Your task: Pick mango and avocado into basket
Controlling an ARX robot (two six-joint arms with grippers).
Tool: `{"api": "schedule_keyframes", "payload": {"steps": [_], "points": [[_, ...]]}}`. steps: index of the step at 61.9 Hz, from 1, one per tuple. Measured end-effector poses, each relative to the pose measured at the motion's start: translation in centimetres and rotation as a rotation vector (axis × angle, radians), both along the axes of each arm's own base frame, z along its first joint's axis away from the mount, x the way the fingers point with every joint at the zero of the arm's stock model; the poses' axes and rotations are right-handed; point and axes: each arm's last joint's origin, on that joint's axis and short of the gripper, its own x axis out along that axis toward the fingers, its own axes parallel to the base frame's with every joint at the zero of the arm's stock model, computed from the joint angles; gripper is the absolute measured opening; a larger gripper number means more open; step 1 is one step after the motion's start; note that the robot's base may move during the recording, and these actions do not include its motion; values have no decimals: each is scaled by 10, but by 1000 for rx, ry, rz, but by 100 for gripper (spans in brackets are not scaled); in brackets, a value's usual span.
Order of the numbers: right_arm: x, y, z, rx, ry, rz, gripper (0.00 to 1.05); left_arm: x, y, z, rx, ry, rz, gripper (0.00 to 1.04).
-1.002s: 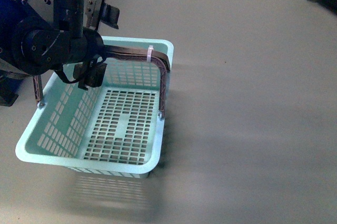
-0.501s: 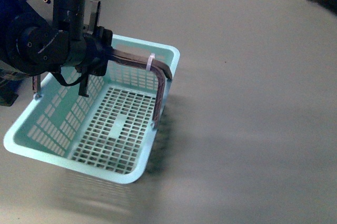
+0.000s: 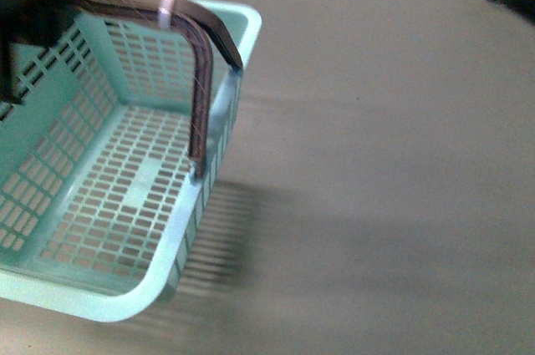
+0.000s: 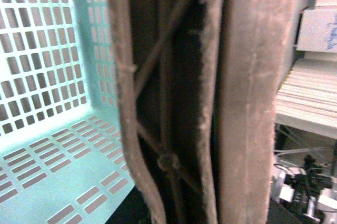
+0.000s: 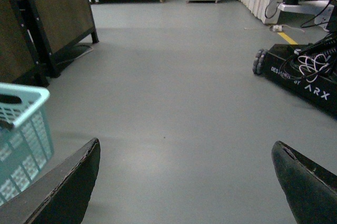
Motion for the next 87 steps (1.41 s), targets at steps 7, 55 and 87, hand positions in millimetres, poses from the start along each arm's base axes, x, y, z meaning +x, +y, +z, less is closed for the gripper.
{"api": "schedule_keyframes", "payload": {"steps": [7, 55, 87], "points": [[0, 0, 0, 0, 0, 0, 96, -28, 12, 36, -17, -56, 19, 16], [0, 0, 0, 0, 0, 0, 96, -125, 52, 127, -58, -230, 65, 16], [0, 0, 0, 0, 0, 0, 96, -124, 52, 127, -58, -226, 65, 16]]}}
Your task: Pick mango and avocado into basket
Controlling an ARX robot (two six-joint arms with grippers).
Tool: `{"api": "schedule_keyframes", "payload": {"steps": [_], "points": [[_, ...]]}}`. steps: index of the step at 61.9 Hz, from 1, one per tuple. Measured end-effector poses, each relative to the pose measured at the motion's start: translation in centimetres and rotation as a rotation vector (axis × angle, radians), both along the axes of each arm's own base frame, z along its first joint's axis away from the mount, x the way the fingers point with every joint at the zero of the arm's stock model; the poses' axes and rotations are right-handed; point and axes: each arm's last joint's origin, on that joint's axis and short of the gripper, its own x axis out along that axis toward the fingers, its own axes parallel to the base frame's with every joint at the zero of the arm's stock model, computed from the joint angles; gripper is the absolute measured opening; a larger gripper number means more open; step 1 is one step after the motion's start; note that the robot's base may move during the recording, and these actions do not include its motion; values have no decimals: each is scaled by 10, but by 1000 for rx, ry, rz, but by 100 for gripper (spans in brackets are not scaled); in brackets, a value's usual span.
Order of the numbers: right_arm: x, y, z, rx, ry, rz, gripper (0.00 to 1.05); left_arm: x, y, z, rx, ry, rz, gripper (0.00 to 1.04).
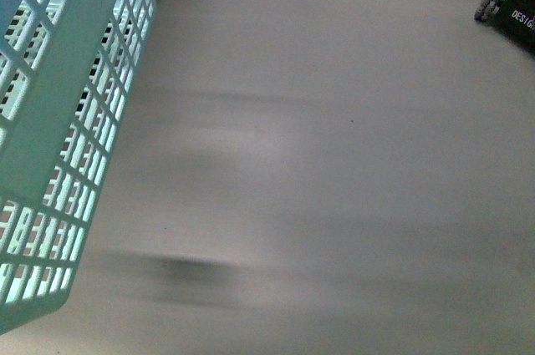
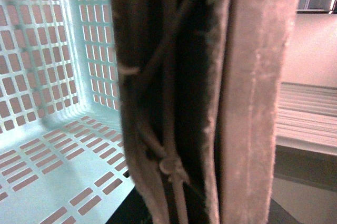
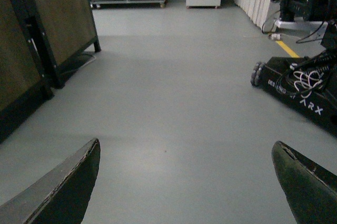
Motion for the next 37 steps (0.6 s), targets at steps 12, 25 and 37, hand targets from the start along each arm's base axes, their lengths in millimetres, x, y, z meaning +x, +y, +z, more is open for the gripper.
{"api": "schedule_keyframes", "payload": {"steps": [12, 25, 37], "points": [[0, 0, 0, -1, 0, 0, 96, 0, 0, 0, 0, 0, 0, 16], [0, 0, 0, 0, 0, 0, 96, 0, 0, 0, 0, 0, 0, 16], [0, 0, 0, 0, 0, 0, 96, 0, 0, 0, 0, 0, 0, 16]]}}
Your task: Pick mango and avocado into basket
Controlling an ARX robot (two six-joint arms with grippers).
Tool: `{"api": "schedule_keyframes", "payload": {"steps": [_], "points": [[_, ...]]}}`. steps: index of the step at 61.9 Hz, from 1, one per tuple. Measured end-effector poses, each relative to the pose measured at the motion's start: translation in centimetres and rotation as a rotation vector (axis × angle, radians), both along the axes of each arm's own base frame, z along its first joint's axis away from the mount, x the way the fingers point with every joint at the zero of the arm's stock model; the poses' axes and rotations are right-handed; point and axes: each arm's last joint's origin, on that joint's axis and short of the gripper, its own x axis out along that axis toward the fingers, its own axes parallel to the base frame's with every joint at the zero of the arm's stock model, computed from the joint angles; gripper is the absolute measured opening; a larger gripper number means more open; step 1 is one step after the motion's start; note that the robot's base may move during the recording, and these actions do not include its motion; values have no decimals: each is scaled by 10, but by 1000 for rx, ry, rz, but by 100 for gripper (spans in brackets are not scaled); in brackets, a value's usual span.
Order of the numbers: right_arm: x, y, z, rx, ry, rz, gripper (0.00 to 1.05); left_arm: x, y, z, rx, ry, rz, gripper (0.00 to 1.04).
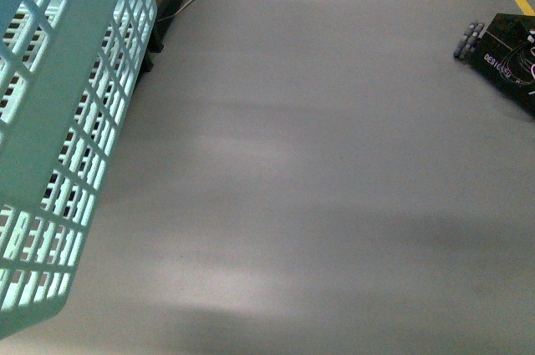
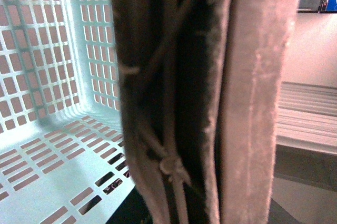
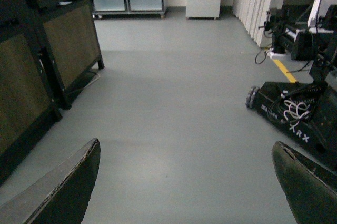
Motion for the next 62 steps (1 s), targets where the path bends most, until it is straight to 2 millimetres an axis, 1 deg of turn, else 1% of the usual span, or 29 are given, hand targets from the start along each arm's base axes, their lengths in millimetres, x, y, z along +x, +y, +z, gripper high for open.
{"api": "schedule_keyframes", "payload": {"steps": [62], "points": [[0, 0, 0, 0, 0, 0, 96, 0, 0, 0, 0, 0, 0, 16]]}}
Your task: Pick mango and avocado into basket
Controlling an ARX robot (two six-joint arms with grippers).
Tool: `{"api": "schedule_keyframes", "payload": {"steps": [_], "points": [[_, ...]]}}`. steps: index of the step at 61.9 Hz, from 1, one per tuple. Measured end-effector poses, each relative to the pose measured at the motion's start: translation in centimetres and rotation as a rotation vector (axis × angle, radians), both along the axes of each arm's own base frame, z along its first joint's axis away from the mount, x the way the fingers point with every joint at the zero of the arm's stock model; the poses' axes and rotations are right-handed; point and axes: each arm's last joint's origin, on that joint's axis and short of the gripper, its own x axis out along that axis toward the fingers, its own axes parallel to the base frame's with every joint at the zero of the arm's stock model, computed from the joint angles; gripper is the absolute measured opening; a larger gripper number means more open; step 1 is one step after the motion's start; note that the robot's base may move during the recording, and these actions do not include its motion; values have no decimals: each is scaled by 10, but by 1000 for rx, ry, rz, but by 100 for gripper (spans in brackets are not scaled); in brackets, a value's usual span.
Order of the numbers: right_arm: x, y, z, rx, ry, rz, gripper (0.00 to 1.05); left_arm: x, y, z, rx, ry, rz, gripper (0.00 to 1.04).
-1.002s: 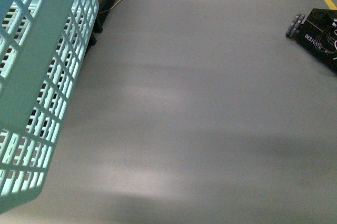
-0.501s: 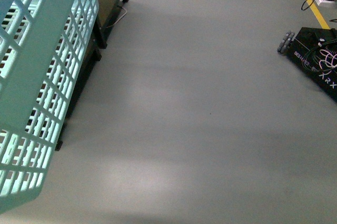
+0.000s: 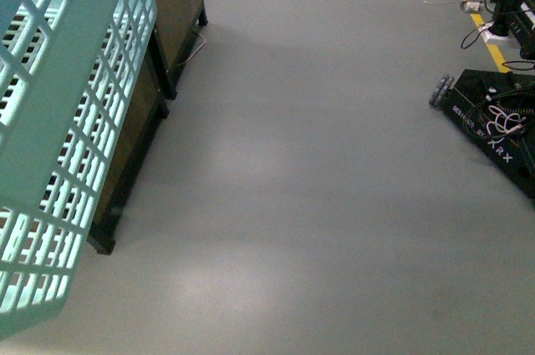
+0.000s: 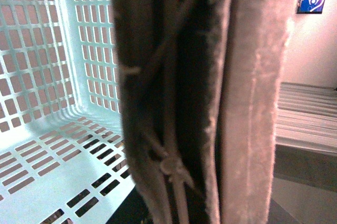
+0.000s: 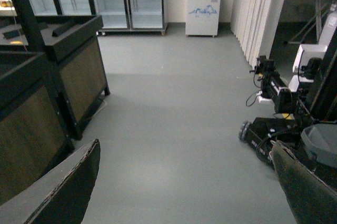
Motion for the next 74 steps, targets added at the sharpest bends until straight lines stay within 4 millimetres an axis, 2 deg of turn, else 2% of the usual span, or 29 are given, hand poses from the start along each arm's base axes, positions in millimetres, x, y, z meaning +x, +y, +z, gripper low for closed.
{"api": "schedule_keyframes", "payload": {"steps": [74], "points": [[0, 0, 0, 0, -1, -1, 96, 0, 0, 1, -2, -1, -1, 16]]}}
